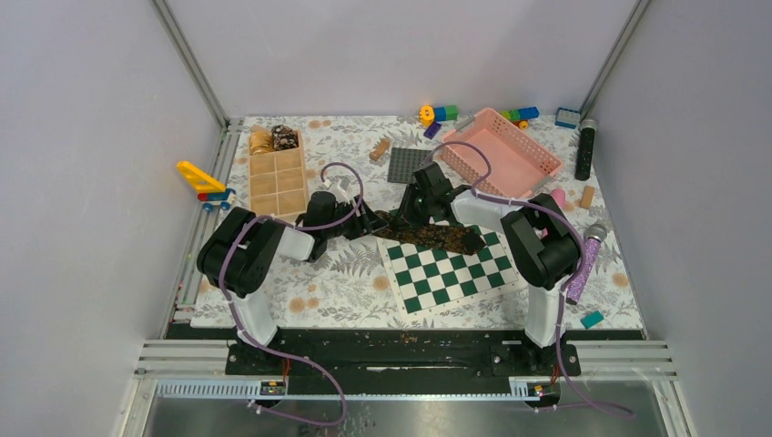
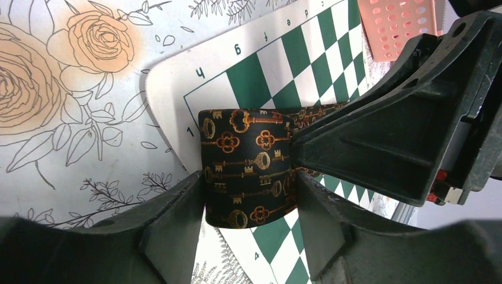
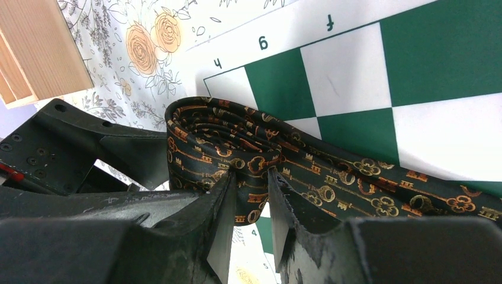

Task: Roll the ties
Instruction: Roll the tie at the center of the board.

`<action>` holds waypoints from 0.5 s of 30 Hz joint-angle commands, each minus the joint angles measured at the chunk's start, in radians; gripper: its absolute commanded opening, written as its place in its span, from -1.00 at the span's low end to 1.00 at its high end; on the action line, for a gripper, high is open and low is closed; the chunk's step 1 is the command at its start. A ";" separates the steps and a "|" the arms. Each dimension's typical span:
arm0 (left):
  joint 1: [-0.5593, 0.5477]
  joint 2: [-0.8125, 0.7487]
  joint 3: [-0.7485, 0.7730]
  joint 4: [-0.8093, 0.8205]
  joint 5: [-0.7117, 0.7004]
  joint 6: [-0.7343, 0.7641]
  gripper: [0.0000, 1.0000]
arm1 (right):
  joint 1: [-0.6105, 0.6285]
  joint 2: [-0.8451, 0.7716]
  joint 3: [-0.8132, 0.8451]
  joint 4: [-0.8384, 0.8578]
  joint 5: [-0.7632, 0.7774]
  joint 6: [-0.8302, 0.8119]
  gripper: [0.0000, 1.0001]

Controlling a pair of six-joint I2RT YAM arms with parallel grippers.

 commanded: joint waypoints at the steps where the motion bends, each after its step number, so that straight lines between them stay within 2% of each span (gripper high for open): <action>1: -0.008 0.027 0.021 0.032 0.016 -0.002 0.08 | 0.000 -0.013 -0.017 -0.012 -0.011 -0.002 -0.34; 5: -0.008 0.020 0.021 0.025 0.016 0.003 -0.05 | 0.001 -0.017 -0.016 -0.011 -0.013 -0.002 -0.33; 11: -0.008 -0.016 0.032 -0.043 -0.019 0.024 -0.08 | 0.000 -0.067 -0.030 -0.011 -0.014 -0.014 -0.30; 15: -0.007 -0.065 0.048 -0.155 -0.067 0.061 -0.08 | -0.011 -0.178 -0.048 -0.042 0.021 -0.042 -0.11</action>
